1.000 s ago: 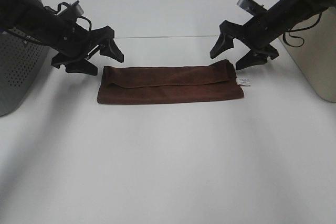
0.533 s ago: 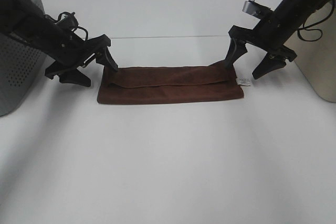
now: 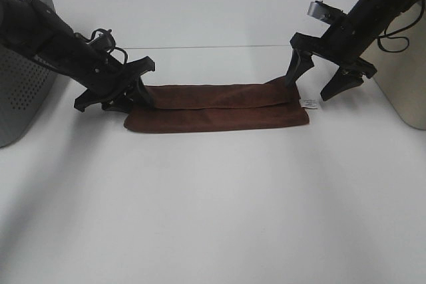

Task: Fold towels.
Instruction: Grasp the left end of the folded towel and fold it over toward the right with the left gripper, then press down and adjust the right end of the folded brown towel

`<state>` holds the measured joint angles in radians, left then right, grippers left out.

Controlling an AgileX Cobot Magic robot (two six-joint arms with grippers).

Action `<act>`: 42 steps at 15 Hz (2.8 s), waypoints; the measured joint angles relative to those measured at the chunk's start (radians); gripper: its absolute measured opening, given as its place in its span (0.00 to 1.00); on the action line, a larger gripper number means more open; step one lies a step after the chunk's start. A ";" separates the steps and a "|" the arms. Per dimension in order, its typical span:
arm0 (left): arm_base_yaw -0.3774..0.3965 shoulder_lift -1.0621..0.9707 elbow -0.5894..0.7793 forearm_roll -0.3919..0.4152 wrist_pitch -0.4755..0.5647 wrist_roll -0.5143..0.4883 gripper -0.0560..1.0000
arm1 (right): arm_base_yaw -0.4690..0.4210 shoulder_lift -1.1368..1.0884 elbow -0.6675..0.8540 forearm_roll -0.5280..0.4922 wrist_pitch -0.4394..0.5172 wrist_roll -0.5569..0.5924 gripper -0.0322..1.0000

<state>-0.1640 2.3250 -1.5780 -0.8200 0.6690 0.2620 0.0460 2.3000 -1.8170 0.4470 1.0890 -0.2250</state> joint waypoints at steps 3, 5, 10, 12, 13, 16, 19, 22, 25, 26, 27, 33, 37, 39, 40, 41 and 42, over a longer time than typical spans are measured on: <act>-0.004 0.002 0.000 0.055 -0.010 0.000 0.07 | 0.000 0.000 0.000 -0.001 0.000 0.000 0.80; -0.004 -0.020 0.000 0.124 -0.005 -0.014 0.06 | 0.000 0.000 0.000 -0.001 0.000 0.000 0.80; -0.004 -0.140 -0.016 0.474 0.083 -0.301 0.06 | 0.000 0.000 0.000 -0.002 0.001 0.000 0.80; -0.005 -0.150 -0.065 0.484 0.177 -0.326 0.06 | 0.000 0.000 0.000 -0.002 0.002 0.001 0.80; -0.007 -0.151 -0.099 0.432 0.216 -0.320 0.06 | 0.000 0.000 0.000 -0.002 0.003 0.001 0.80; -0.055 -0.155 -0.158 0.219 0.219 -0.270 0.06 | 0.000 0.000 0.000 -0.003 0.015 0.001 0.80; -0.151 -0.136 -0.161 0.101 0.129 -0.262 0.06 | 0.000 0.000 0.000 -0.005 0.031 0.001 0.80; -0.233 -0.075 -0.161 0.039 -0.013 -0.262 0.06 | 0.000 0.000 0.000 -0.006 0.057 0.001 0.80; -0.273 -0.026 -0.172 -0.037 -0.079 -0.262 0.10 | 0.000 0.000 0.000 -0.006 0.061 0.010 0.80; -0.273 -0.026 -0.172 -0.037 -0.079 -0.262 0.10 | 0.000 0.000 0.000 -0.006 0.061 0.010 0.80; -0.283 -0.011 -0.184 -0.088 -0.095 -0.262 0.28 | 0.000 0.000 0.000 -0.002 0.062 0.011 0.80; -0.279 -0.023 -0.191 -0.165 -0.095 -0.092 0.77 | 0.000 0.000 0.000 0.077 0.084 0.008 0.80; -0.174 -0.069 -0.199 -0.096 -0.087 0.001 0.77 | 0.021 0.000 0.000 0.317 0.106 -0.117 0.80; -0.100 -0.071 -0.199 -0.068 -0.063 0.001 0.77 | 0.069 0.000 0.000 0.463 0.105 -0.209 0.80; -0.083 -0.071 -0.199 -0.061 -0.054 0.000 0.77 | 0.083 0.000 0.000 0.502 0.101 -0.231 0.80; -0.059 -0.071 -0.199 -0.050 -0.036 0.000 0.77 | 0.107 0.001 0.000 0.571 0.082 -0.266 0.80; -0.041 -0.071 -0.199 -0.048 -0.022 0.000 0.77 | 0.125 0.009 0.000 0.625 0.059 -0.289 0.80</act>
<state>-0.2050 2.2540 -1.7770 -0.8680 0.6470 0.2620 0.1710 2.3090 -1.8170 1.0720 1.1480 -0.5140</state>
